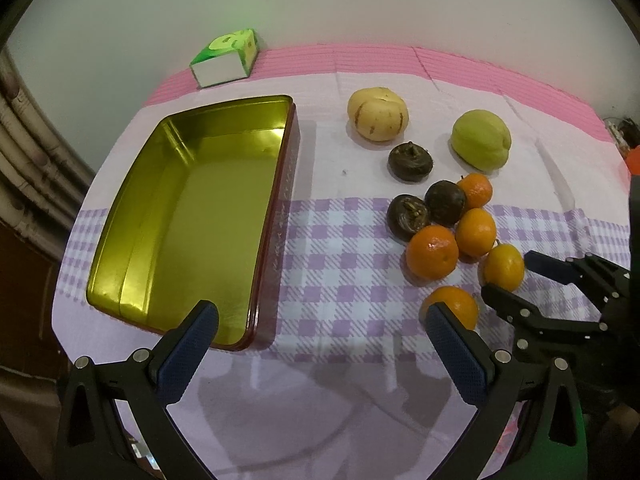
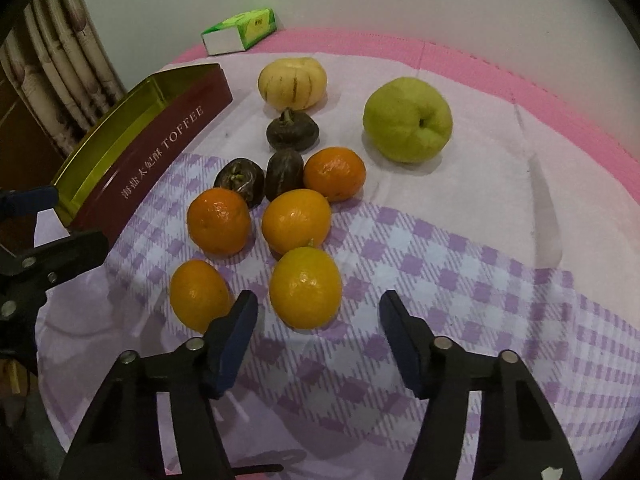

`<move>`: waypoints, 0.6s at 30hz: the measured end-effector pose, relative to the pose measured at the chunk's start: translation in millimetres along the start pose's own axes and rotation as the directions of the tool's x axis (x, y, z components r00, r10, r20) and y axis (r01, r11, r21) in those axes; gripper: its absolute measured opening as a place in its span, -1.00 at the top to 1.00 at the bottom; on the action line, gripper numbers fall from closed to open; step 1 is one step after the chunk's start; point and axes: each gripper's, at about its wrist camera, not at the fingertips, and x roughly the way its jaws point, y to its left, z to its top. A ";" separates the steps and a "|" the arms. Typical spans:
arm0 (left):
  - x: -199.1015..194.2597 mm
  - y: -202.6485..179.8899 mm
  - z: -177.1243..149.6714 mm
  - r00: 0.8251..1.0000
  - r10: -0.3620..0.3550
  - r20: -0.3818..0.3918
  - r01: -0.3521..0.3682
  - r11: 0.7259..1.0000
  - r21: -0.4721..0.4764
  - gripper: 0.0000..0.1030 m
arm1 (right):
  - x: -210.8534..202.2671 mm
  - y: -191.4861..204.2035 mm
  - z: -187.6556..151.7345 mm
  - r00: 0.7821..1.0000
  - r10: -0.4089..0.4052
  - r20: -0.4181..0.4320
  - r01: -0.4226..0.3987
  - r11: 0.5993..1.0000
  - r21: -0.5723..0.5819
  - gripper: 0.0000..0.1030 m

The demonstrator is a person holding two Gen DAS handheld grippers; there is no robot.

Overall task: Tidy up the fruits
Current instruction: 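Grasp a mandarin orange with the right gripper while the left gripper grasps another orange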

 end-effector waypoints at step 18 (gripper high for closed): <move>0.9 -25.3 4.0 0.997 -0.076 -0.031 0.079 0.994 0.080 -0.79 | 6.6 -7.2 8.5 1.000 0.001 -0.018 -0.001 1.000 0.021 0.34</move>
